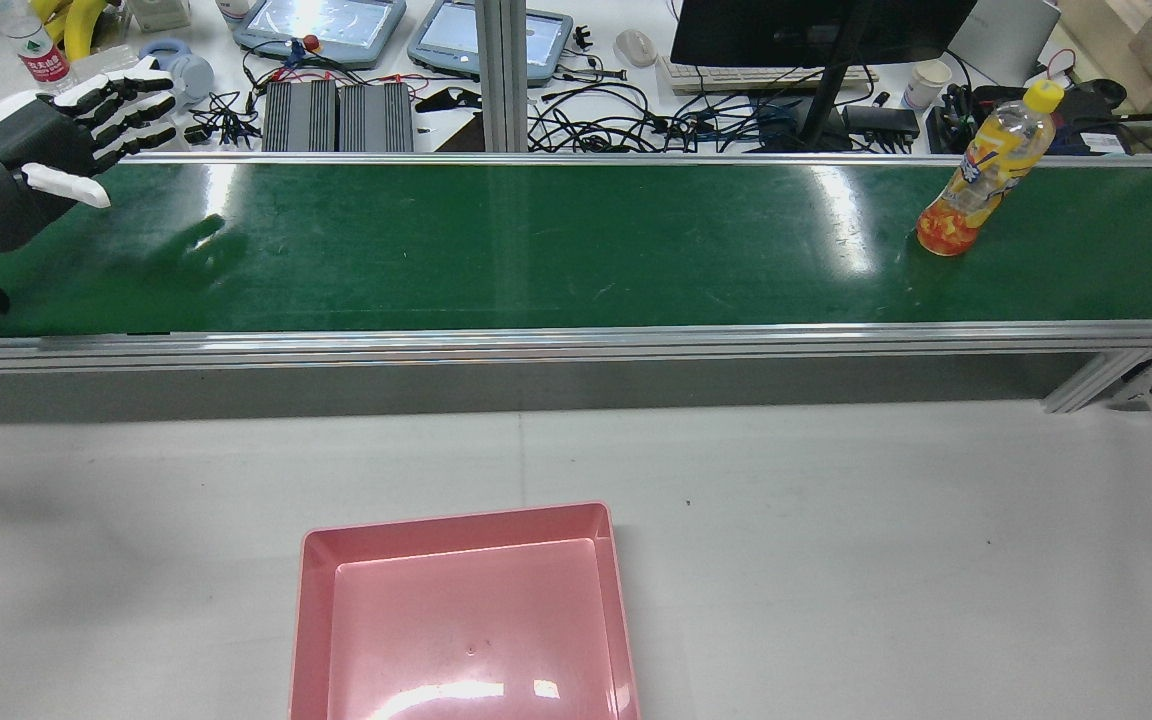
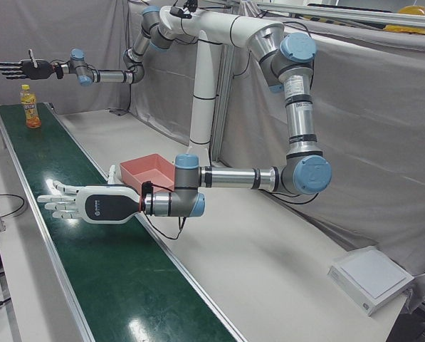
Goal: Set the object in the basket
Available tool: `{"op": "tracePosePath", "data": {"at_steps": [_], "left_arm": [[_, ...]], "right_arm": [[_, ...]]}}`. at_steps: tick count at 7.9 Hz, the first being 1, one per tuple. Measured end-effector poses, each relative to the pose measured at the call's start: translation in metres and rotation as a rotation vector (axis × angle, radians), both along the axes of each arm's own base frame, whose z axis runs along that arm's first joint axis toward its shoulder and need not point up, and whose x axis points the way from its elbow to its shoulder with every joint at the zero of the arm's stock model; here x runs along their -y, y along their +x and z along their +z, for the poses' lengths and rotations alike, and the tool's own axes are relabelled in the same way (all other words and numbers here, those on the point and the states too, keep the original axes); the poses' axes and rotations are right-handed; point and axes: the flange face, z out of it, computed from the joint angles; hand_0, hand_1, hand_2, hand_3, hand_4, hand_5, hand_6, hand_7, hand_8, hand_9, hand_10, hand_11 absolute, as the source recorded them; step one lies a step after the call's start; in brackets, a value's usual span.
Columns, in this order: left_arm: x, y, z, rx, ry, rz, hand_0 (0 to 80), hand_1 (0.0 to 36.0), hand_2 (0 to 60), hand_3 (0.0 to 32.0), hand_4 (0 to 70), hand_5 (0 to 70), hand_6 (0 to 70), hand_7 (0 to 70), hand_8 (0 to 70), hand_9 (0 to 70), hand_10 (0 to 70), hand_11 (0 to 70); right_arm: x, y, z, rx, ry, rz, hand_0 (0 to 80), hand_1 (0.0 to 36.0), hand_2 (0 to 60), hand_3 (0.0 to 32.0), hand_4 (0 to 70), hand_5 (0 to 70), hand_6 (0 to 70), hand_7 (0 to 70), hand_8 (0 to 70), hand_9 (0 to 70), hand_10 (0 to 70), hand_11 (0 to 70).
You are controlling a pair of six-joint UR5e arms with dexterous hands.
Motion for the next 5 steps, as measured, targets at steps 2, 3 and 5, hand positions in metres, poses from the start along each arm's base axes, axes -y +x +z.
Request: {"op": "tracePosePath", "data": {"at_steps": [2,3,5], "left_arm": [[-0.0043,0.0002,0.0053,0.001,-0.001,0.004,49.3,8.4,0.0,5.8,11.8,23.9,0.7,0.1,8.0,7.6,7.0,11.2],[-0.0057,0.0042,0.0052,0.003,0.000,0.010,49.6,8.7,0.0,5.8,11.8,23.6,0.8,0.3,8.0,7.7,7.0,11.3],[-0.0060,0.0049,0.0036,0.000,0.002,0.011,50.2,9.4,0.0,6.6,11.8,22.3,0.4,0.0,7.2,6.9,7.0,11.3]], "right_arm": [[-0.0001,0.0002,0.0000,0.000,0.000,0.000,0.0,0.0,0.0,0.0,0.0,0.0,0.0,0.0,0.0,0.0,0.0,0.0],[-0.0001,0.0002,0.0000,0.000,0.000,0.000,0.0,0.0,0.0,0.0,0.0,0.0,0.0,0.0,0.0,0.0,0.0,0.0],[-0.0001,0.0002,0.0005,0.000,-0.001,0.000,0.0,0.0,0.0,0.0,0.0,0.0,0.0,0.0,0.0,0.0,0.0,0.0]]}}
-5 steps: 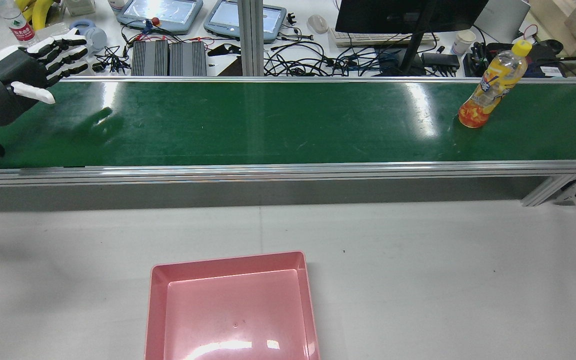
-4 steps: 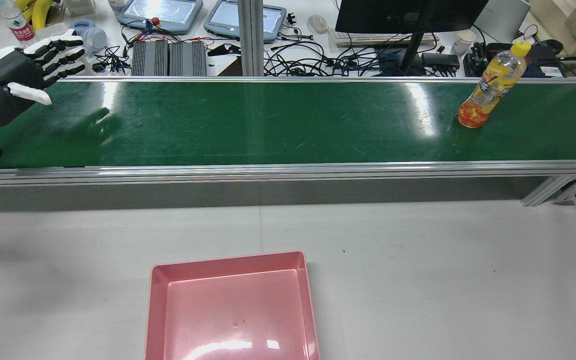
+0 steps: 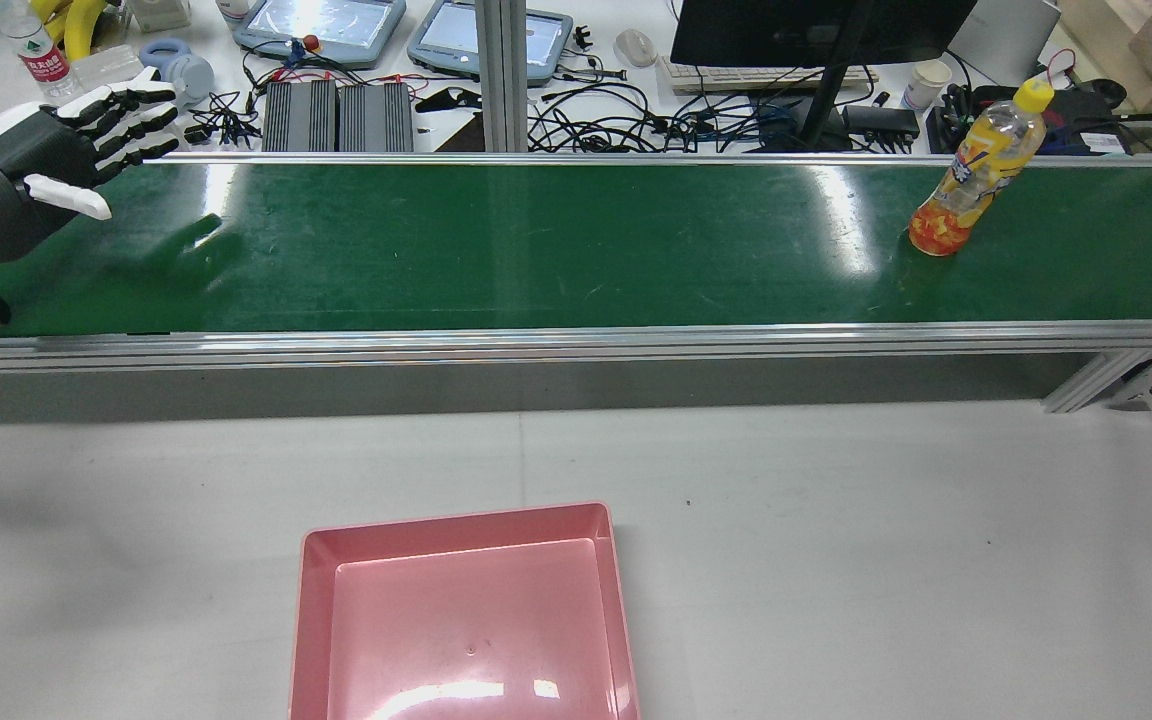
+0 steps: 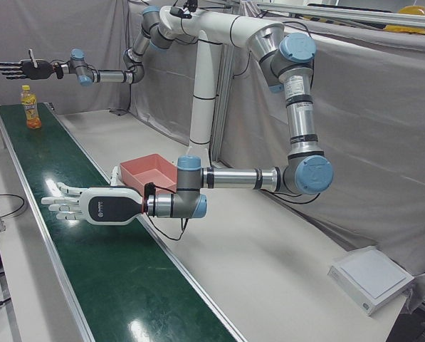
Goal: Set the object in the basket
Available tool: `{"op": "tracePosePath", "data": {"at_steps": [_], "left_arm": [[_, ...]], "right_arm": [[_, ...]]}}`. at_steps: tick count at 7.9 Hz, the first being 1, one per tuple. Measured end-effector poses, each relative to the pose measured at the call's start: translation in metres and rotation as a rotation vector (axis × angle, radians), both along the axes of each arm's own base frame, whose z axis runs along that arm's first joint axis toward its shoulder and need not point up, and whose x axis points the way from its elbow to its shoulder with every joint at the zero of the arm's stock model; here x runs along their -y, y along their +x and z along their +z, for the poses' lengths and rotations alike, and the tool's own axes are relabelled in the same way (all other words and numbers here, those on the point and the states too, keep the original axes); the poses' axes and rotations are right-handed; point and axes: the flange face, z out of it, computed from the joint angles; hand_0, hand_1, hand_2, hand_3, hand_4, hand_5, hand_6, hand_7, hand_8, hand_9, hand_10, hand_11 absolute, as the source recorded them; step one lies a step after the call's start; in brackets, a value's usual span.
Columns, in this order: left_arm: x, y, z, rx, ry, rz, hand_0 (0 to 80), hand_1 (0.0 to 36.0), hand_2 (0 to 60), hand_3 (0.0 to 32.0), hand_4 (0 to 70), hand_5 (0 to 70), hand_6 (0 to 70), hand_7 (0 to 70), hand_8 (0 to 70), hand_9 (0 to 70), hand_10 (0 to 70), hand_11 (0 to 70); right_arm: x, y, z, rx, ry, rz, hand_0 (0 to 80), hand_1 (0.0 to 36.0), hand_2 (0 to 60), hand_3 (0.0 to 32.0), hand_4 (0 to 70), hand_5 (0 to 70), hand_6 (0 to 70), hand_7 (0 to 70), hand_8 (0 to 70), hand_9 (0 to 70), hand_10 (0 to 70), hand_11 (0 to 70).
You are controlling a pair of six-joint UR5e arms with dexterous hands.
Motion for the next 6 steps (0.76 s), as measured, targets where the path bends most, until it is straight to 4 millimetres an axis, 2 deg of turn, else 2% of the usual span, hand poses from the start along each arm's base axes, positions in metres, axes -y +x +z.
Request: {"op": "tracePosePath", "data": {"at_steps": [1,2,6], "left_arm": [[0.0000,0.0010,-0.0006,0.000,0.001,0.001,49.8,9.9,0.0,8.0,11.1,21.8,0.0,0.0,7.3,7.0,7.1,11.5],[0.0000,0.0011,-0.0008,0.000,0.001,0.001,49.7,10.3,0.0,7.4,11.1,21.4,0.1,0.0,7.6,7.5,7.6,12.3],[0.0014,0.0029,-0.0030,-0.016,0.030,0.001,49.3,8.4,0.0,6.6,11.7,22.5,0.6,0.0,8.2,8.0,7.2,11.6]], "right_arm": [[0.0000,0.0000,0.0002,0.000,0.000,0.000,0.0,0.0,0.0,0.0,0.0,0.0,0.0,0.0,0.0,0.0,0.0,0.0],[0.0000,0.0000,0.0002,0.000,0.000,0.000,0.0,0.0,0.0,0.0,0.0,0.0,0.0,0.0,0.0,0.0,0.0,0.0],[0.0000,-0.0001,0.0001,0.000,0.000,0.000,0.0,0.0,0.0,0.0,0.0,0.0,0.0,0.0,0.0,0.0,0.0,0.0]]}}
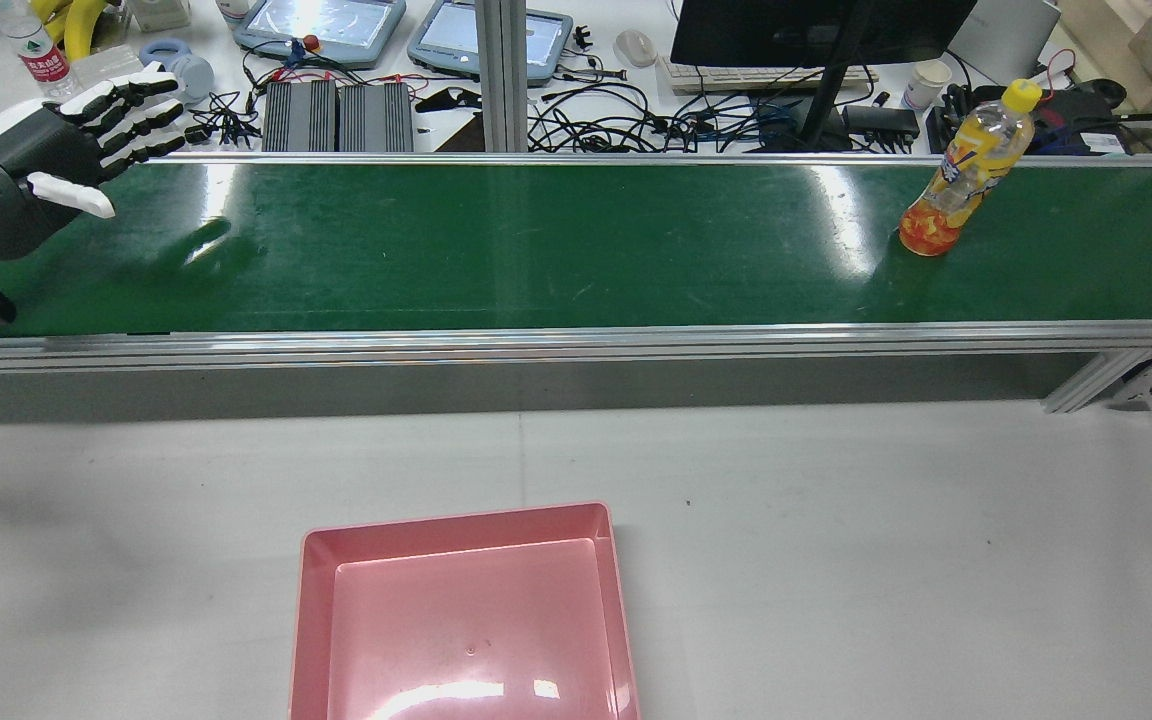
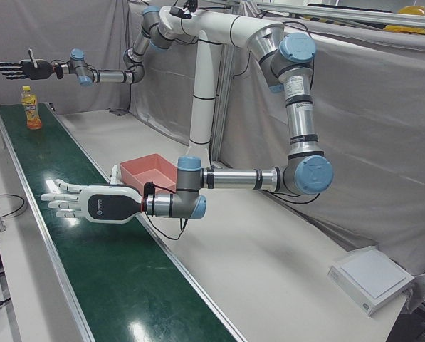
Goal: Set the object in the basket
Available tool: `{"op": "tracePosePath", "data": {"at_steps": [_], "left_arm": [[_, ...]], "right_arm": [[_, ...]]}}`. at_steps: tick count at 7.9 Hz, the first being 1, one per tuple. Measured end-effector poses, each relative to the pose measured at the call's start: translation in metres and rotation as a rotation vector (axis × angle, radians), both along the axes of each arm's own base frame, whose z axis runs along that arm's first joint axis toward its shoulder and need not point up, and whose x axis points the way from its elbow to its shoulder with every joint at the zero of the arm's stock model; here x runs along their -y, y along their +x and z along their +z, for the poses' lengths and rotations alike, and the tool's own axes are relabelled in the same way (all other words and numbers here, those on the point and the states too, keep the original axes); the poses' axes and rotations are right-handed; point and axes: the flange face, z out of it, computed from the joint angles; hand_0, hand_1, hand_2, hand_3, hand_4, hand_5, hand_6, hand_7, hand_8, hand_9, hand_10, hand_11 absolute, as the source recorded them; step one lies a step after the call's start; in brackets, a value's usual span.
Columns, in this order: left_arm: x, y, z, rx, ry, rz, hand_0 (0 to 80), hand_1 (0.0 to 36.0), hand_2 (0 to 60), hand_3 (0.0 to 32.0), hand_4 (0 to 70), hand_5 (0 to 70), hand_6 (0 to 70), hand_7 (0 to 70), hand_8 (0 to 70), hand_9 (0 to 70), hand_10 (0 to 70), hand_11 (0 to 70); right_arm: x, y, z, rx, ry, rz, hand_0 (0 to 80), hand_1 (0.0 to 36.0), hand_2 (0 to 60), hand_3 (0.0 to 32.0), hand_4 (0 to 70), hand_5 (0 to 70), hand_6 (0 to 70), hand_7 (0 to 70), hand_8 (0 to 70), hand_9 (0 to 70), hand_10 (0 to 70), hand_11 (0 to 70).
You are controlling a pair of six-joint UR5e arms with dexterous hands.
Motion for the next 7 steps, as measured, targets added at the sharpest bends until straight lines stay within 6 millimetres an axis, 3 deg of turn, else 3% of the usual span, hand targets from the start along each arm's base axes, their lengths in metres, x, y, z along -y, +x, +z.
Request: {"op": "tracePosePath", "data": {"at_steps": [7], "left_arm": [[-0.0003,-0.0035,0.0011,0.010,-0.011,-0.003,48.9,7.2,0.0,6.0,11.6,23.4,0.8,0.3,8.6,8.5,7.4,11.8]], "right_arm": [[0.0000,0.0000,0.0001,0.000,0.000,0.000,0.0,0.0,0.0,0.0,0.0,0.0,0.0,0.0,0.0,0.0,0.0,0.0]]}}
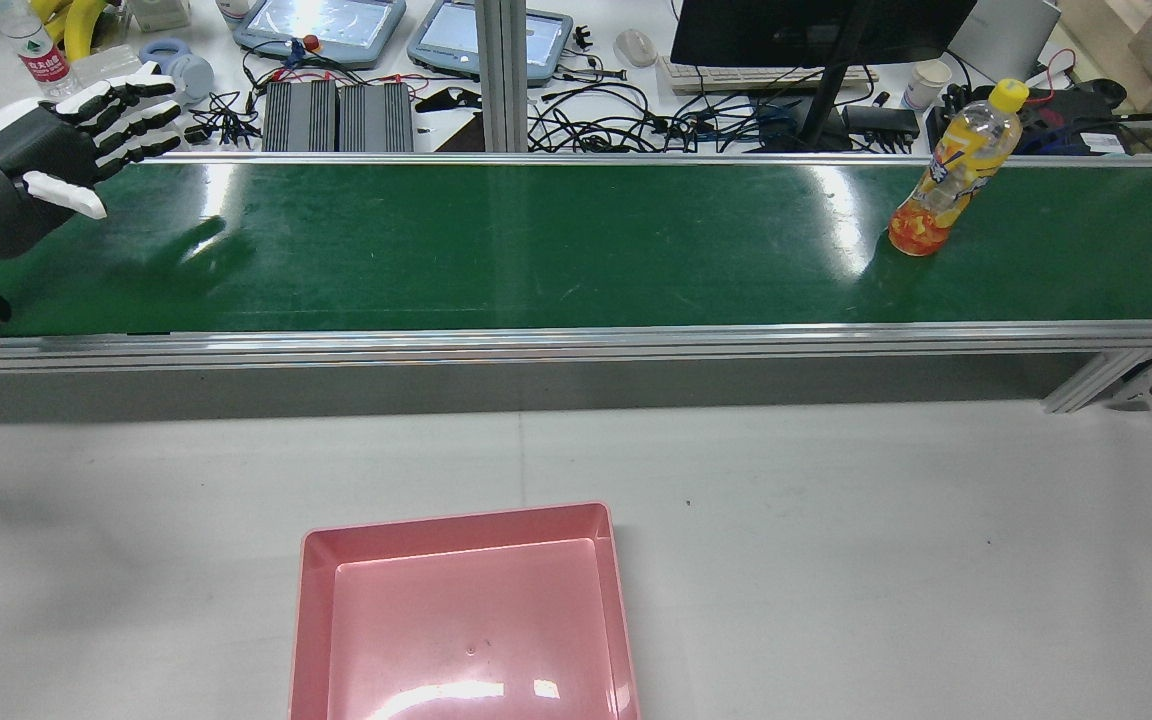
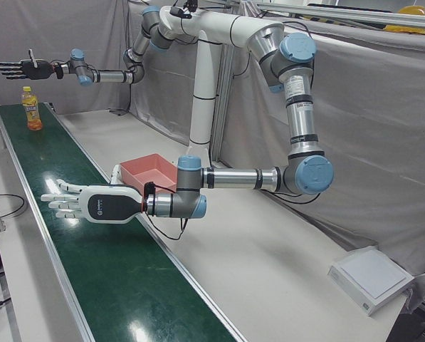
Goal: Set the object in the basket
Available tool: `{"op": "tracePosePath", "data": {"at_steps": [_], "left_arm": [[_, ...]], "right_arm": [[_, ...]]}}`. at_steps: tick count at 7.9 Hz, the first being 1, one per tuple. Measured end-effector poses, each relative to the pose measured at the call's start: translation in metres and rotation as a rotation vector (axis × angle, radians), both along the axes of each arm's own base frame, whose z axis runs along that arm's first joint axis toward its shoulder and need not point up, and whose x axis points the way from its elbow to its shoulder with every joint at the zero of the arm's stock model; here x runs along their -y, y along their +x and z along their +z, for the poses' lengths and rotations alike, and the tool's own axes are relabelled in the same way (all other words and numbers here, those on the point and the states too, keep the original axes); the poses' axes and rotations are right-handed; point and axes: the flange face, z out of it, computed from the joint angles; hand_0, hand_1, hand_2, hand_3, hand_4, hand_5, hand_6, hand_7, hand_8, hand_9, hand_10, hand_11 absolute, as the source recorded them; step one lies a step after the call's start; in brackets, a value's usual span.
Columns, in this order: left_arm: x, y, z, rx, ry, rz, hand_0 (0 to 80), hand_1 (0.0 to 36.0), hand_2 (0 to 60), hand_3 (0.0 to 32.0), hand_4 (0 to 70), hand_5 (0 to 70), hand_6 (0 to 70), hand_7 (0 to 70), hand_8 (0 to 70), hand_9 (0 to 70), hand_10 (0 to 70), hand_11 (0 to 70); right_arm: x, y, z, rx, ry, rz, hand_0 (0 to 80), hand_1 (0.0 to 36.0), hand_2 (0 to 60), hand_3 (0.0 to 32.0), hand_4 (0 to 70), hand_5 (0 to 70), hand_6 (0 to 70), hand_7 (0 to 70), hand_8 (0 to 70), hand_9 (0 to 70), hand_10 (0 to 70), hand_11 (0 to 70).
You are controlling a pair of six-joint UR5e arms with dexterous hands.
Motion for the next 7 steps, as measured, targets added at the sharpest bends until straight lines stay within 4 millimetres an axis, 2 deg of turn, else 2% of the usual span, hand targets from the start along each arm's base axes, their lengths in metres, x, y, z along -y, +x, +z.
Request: {"op": "tracePosePath", "data": {"at_steps": [3,7], "left_arm": [[-0.0004,0.0018,0.0004,0.004,0.000,0.000,49.3,8.0,0.0,6.4,11.6,23.7,0.7,0.2,8.5,8.4,7.3,11.7],[-0.0002,0.0013,-0.0005,0.001,0.001,0.000,49.3,8.3,0.0,5.2,12.0,23.5,1.1,0.6,8.6,8.8,7.8,12.4]], "right_arm": [[0.0001,-0.0005,0.0001,0.000,0.000,-0.001,0.0,0.0,0.0,0.0,0.0,0.0,0.0,0.0,0.0,0.0,0.0,0.0],[0.0002,-0.0006,0.0001,0.000,0.000,-0.001,0.0,0.0,0.0,0.0,0.0,0.0,0.0,0.0,0.0,0.0,0.0,0.0]]}}
